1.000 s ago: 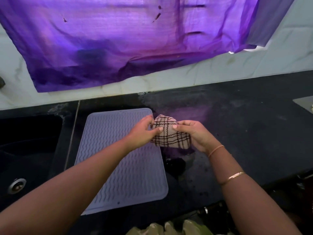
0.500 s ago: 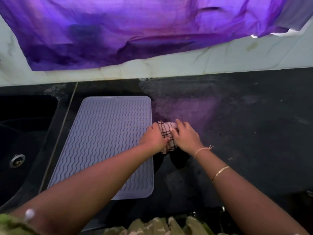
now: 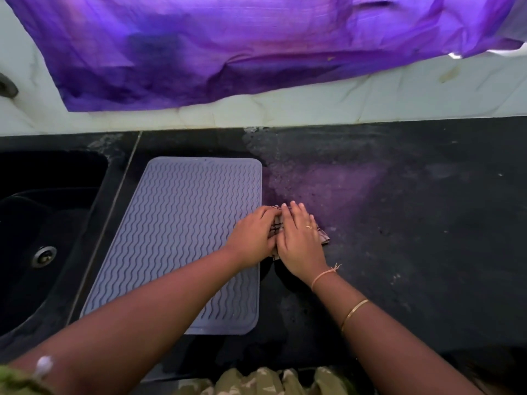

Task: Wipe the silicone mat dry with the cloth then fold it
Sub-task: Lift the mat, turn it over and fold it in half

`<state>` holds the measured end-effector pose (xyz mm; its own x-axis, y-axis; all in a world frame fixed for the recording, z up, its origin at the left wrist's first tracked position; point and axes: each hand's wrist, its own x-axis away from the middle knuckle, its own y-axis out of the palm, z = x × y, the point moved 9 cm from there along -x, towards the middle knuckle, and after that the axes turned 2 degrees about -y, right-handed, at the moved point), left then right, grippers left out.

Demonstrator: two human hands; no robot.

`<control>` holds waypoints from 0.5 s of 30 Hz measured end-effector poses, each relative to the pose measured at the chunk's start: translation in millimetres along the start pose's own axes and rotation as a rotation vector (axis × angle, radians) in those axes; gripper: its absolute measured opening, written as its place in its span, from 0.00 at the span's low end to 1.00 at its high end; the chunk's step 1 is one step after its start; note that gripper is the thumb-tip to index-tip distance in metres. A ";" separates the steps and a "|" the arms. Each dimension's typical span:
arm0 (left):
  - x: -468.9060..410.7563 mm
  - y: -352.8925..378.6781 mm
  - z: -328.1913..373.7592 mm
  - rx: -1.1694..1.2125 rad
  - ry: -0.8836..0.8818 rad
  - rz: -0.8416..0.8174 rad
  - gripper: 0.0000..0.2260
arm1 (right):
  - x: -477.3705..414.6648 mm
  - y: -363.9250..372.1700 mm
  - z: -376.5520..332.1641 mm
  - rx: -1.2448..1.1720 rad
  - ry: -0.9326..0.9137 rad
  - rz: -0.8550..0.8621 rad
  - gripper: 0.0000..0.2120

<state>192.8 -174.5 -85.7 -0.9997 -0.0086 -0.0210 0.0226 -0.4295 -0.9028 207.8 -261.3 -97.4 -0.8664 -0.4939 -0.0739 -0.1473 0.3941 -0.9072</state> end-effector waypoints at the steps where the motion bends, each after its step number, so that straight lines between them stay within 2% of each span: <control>1: -1.2 -1.3 -2.2 -0.003 0.012 -0.022 0.24 | -0.4 -0.2 0.5 0.005 0.006 0.004 0.25; 5: 1.0 -18.0 -26.5 -0.050 0.028 -0.038 0.24 | -3.0 -4.1 2.0 0.005 0.069 -0.008 0.25; 8: 9.3 -45.2 -84.8 -0.069 -0.185 0.037 0.21 | -6.7 -17.7 -11.2 0.006 0.074 0.069 0.26; 12: 38.3 -90.0 -172.7 -0.041 -0.518 0.153 0.15 | -12.3 -36.2 -57.0 -0.013 -0.064 0.204 0.21; 14: 51.1 -102.1 -191.6 -0.007 -0.516 0.125 0.11 | -14.4 -29.3 -87.4 -0.099 -0.181 0.096 0.16; 15: 55.8 -104.7 -192.7 0.017 -0.467 0.072 0.08 | -12.6 -16.2 -103.7 -0.135 -0.242 -0.053 0.14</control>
<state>135.0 44.0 -75.1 -0.8893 -0.4423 0.1158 0.0955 -0.4274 -0.8990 171.7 -181.1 -38.9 -0.7192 -0.6808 -0.1389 -0.2661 0.4545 -0.8501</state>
